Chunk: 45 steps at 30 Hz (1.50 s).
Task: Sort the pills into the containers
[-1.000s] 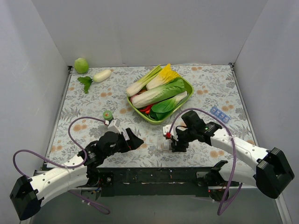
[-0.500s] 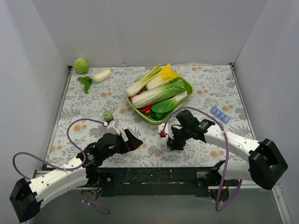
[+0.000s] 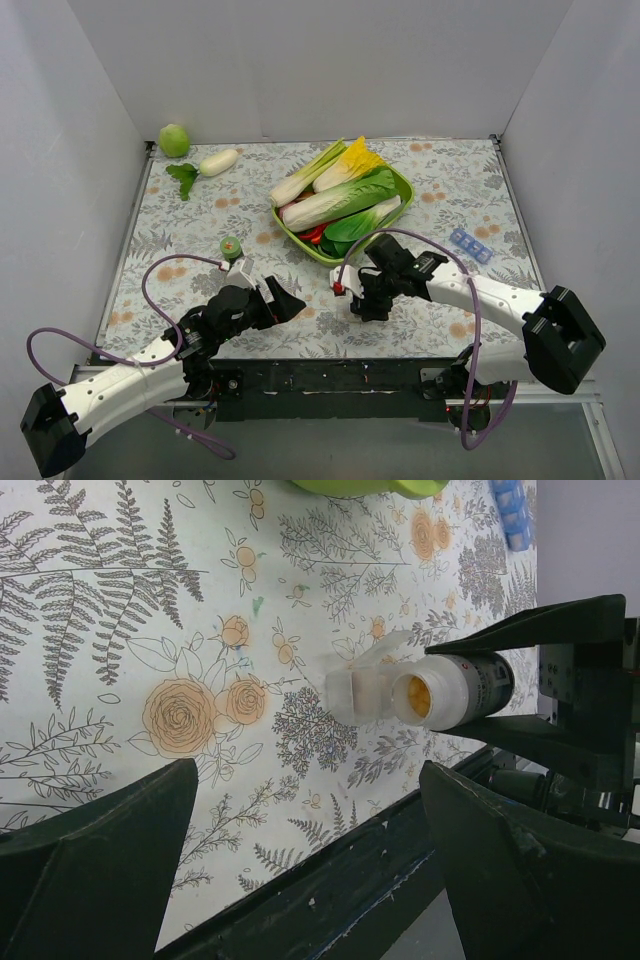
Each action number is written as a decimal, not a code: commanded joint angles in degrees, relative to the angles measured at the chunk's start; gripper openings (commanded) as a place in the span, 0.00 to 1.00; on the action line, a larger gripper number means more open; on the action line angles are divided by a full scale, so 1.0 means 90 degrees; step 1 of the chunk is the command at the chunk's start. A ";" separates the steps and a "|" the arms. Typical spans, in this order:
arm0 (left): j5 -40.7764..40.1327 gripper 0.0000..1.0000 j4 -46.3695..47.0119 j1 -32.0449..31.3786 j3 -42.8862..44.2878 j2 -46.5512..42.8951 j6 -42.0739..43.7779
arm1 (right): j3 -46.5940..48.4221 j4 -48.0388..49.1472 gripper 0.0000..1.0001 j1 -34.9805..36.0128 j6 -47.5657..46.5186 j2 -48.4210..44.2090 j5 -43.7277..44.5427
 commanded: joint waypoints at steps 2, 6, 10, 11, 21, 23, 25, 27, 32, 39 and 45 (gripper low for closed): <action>-0.0097 0.95 -0.0068 0.0023 -0.0086 -0.0128 -0.0030 | 0.0447 -0.0249 0.06 0.0148 -0.0023 0.0165 0.0152; -0.0088 0.95 -0.0078 0.0023 -0.0105 -0.0186 -0.0030 | 0.0496 -0.0308 0.06 0.0217 -0.0032 0.0252 0.0259; -0.0088 0.95 -0.0136 0.0023 -0.0105 -0.0226 -0.0030 | 0.0535 -0.0366 0.05 0.0256 -0.0042 0.0292 0.0405; -0.0097 0.95 -0.0137 0.0023 -0.0105 -0.0235 -0.0030 | 0.0544 -0.0396 0.05 0.0265 -0.0032 0.0301 0.0435; -0.0078 0.95 -0.0117 0.0023 -0.0115 -0.0225 -0.0050 | 0.0681 -0.0484 0.04 0.0344 -0.0003 0.0506 0.0708; -0.0078 0.95 -0.0117 0.0023 -0.0115 -0.0225 -0.0050 | 0.0710 -0.0513 0.04 0.0363 -0.0003 0.0565 0.0738; -0.0068 0.95 -0.0127 0.0023 -0.0134 -0.0245 -0.0040 | 0.0759 -0.0562 0.03 0.0392 0.0007 0.0585 0.0787; -0.0068 0.95 -0.0136 0.0023 -0.0125 -0.0235 -0.0050 | 0.0779 -0.0581 0.03 0.0412 0.0007 0.0624 0.0806; -0.0049 0.95 -0.0117 0.0023 -0.0134 -0.0245 -0.0040 | 0.0857 -0.0620 0.03 0.0480 0.0007 0.0653 0.0875; -0.0039 0.95 -0.0127 0.0023 -0.0134 -0.0255 -0.0050 | 0.0945 -0.0728 0.02 0.0637 0.0007 0.0711 0.1021; -0.0029 0.95 -0.0127 0.0023 -0.0134 -0.0264 -0.0060 | 0.1081 -0.0825 0.02 0.0724 0.0056 0.0819 0.1177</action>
